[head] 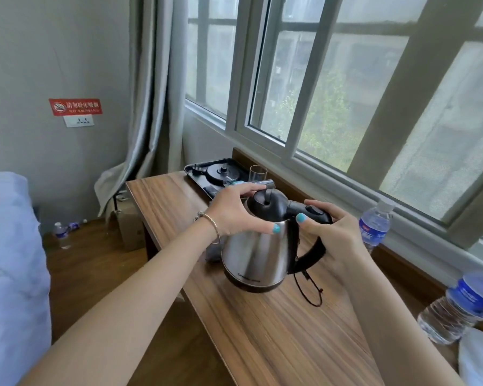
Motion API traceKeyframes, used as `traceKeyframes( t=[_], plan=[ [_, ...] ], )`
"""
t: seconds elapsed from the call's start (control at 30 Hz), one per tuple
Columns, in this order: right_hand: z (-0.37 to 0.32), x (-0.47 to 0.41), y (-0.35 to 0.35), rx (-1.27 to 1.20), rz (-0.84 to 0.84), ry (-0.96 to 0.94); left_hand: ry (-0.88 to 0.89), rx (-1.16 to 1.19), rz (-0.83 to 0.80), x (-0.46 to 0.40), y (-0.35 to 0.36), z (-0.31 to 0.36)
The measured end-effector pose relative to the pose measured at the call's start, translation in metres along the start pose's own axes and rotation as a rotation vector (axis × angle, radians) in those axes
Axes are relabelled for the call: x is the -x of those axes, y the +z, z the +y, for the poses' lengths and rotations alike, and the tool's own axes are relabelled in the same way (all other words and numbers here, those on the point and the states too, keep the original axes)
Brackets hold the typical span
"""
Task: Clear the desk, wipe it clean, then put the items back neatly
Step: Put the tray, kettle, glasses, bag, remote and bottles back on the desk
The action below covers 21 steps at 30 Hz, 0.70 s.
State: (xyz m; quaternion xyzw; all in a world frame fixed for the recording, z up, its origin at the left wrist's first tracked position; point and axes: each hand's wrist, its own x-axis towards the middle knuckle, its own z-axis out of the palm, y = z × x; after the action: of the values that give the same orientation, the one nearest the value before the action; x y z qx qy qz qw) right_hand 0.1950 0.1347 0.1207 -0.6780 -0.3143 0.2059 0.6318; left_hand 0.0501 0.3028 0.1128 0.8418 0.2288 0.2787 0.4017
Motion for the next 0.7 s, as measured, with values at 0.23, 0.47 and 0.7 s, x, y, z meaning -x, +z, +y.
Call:
traceKeyframes(
  t=[0.23,0.47,0.7],
  plan=[
    [-0.015,-0.042,0.074,-0.067,0.007,0.026,0.002,0.005,0.013,-0.034,-0.070,-0.033],
    [-0.013,-0.087,0.173,-0.068,0.038,-0.013,0.014,-0.005,-0.046,-0.074,-0.156,-0.090],
    [-0.009,-0.119,0.272,-0.028,0.100,-0.017,0.051,-0.049,-0.117,-0.119,-0.228,-0.164]
  ],
)
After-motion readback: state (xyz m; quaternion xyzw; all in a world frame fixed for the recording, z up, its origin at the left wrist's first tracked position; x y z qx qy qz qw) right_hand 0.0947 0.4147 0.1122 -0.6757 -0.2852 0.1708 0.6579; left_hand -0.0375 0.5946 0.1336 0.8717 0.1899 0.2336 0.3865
